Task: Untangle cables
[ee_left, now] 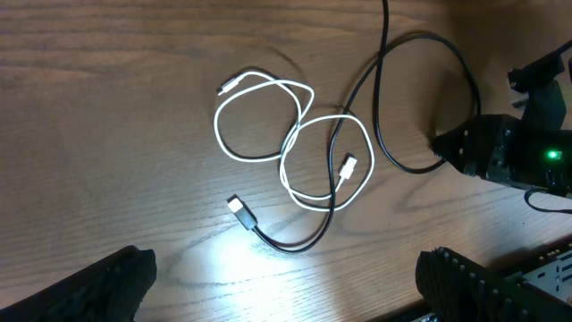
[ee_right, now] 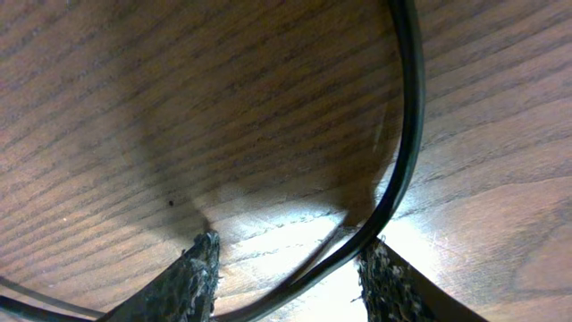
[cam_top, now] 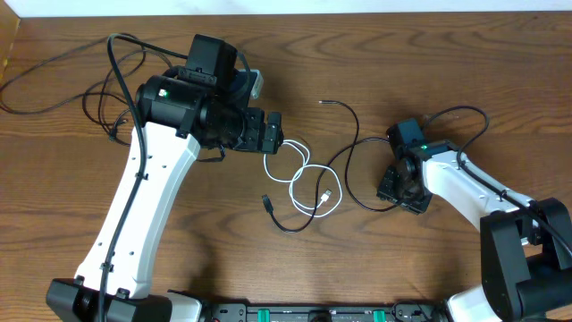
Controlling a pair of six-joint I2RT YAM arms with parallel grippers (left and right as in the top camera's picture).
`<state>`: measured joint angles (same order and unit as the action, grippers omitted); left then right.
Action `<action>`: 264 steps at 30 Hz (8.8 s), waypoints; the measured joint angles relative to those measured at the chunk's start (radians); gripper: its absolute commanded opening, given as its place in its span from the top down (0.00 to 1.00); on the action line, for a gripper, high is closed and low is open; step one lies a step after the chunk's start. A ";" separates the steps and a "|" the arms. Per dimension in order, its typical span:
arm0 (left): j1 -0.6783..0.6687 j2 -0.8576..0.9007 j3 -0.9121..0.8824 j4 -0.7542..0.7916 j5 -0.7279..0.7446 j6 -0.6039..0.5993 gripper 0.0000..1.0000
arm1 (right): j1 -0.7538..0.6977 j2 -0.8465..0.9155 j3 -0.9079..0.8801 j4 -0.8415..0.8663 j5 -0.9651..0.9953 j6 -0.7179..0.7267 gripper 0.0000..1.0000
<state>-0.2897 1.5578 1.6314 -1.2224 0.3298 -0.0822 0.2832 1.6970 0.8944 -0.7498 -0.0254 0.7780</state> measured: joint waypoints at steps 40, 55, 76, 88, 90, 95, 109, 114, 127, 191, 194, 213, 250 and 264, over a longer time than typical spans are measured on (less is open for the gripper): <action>0.000 0.000 0.000 0.000 0.000 0.000 0.02 | -0.142 -0.190 0.826 -0.520 -0.041 -0.297 0.99; 0.000 0.000 0.000 0.000 0.000 0.000 0.02 | -0.127 -0.237 0.678 -0.552 -0.085 -0.334 0.15; 0.000 0.000 0.000 0.000 0.000 0.000 0.02 | 0.006 -0.194 0.044 -0.167 -0.025 -0.039 0.20; 0.000 0.000 0.000 0.000 0.000 0.000 0.02 | 0.009 0.029 0.047 -0.108 0.022 -0.003 0.29; 0.000 0.000 0.000 0.000 0.000 0.000 0.02 | 0.009 0.029 0.050 -0.097 0.023 0.001 0.33; 0.000 0.000 0.000 0.000 0.000 0.000 0.02 | 0.009 0.029 0.053 -0.082 0.037 0.002 0.32; 0.000 0.000 0.000 0.000 0.000 0.000 0.02 | -0.018 0.063 0.075 -0.049 0.061 -0.006 0.50; 0.000 0.000 0.000 0.000 0.000 0.000 0.02 | -0.027 0.092 0.101 -0.035 0.034 -0.028 0.82; 0.000 0.000 0.000 0.000 0.000 0.000 0.02 | -0.060 0.098 0.123 -0.050 0.013 -0.071 0.99; -0.554 0.321 -0.075 0.454 -0.026 0.241 0.04 | -0.491 -0.288 0.519 -0.598 -0.053 -0.312 0.01; -0.569 0.381 -0.075 0.482 -0.045 0.245 0.06 | -0.492 -0.288 0.519 -0.601 -0.042 -0.332 0.01; -0.677 0.549 -0.078 0.640 -0.113 0.353 0.18 | -0.504 -0.288 0.518 -0.596 -0.029 -0.354 0.01; -0.665 0.637 -0.065 0.699 -0.173 0.396 0.76 | -0.504 -0.288 0.518 -0.602 -0.034 -0.354 0.01; -0.665 0.640 -0.048 0.676 -0.167 0.227 0.93 | -0.504 -0.288 0.518 -0.603 -0.034 -0.354 0.01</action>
<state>-0.9546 2.1975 1.5833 -0.5465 0.1627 0.1444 -0.2207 1.4094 1.4124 -1.3529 -0.0597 0.4240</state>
